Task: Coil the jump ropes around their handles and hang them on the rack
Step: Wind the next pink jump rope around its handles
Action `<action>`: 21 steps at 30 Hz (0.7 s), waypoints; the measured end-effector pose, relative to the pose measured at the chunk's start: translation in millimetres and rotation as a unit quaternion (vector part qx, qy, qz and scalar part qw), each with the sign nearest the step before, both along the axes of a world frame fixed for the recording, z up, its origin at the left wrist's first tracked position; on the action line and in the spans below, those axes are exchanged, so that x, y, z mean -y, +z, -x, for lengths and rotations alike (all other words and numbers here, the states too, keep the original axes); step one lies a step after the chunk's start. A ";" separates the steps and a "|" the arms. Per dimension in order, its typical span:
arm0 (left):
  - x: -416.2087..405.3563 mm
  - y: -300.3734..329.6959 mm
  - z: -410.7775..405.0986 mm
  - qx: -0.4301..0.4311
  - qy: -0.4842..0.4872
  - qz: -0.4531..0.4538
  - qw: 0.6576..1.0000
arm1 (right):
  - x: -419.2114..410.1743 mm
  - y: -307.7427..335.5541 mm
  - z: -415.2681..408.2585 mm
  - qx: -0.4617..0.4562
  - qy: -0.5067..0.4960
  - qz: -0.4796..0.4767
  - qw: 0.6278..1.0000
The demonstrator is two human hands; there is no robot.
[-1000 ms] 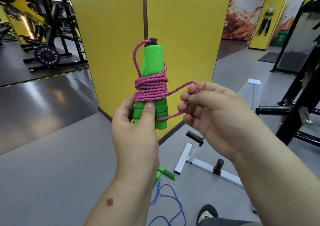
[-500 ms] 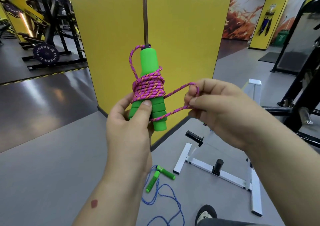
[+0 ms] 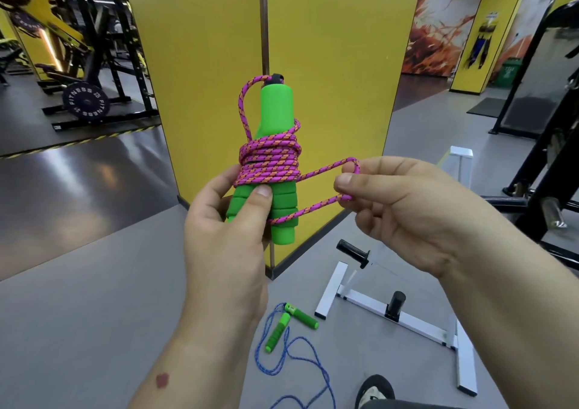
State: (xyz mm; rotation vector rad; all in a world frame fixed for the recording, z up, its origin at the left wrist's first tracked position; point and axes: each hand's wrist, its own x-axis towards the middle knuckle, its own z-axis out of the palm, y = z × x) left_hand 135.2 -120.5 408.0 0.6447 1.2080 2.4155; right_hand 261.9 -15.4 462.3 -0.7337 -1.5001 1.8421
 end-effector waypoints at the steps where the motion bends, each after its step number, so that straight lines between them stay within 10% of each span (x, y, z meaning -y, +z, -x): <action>1: 0.3 -0.6 1.8 -0.001 0.002 0.002 1.000 | 1.0 0.7 0.4 0.011 -0.005 -0.013 1.000; 14: 0.3 -5.8 12.8 -0.006 0.014 0.020 1.000 | 9.3 12.6 -4.8 0.052 0.093 -0.131 0.986; 21: -0.9 -6.6 10.7 0.004 0.006 0.009 1.000 | 14.7 7.1 -14.9 0.234 -0.026 -0.451 0.861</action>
